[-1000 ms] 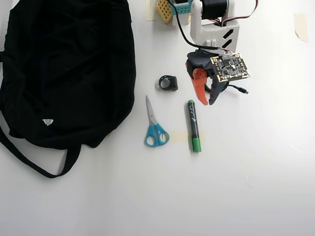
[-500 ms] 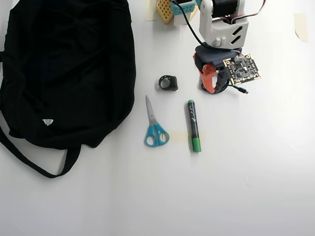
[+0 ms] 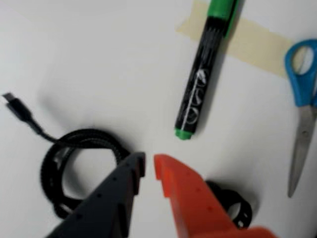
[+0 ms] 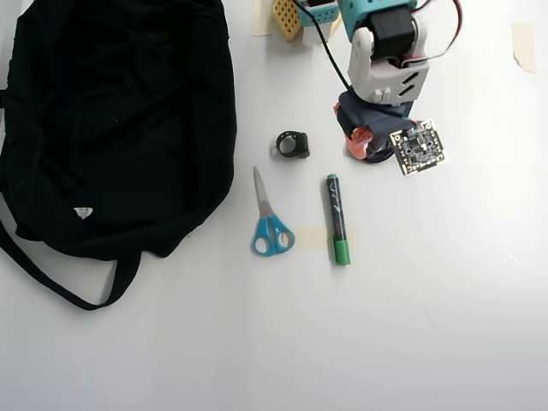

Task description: Put the green marker into the black bag

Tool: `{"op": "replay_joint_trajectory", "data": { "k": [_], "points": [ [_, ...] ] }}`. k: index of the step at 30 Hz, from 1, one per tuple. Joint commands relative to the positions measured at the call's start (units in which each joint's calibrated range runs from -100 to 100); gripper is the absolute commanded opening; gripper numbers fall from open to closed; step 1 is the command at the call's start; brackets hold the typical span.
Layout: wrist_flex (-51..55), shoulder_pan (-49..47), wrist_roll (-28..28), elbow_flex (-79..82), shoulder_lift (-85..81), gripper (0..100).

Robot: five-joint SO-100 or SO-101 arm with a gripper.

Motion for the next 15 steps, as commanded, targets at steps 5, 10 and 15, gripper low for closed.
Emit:
{"op": "replay_joint_trajectory", "data": {
  "k": [5,10,15],
  "points": [
    [-0.34,2.03,0.65,-8.79,5.44,6],
    [-0.34,2.63,0.39,-12.93,9.25,15],
    [-0.25,3.38,-3.39,-16.34,13.24,16]
  ]
}}
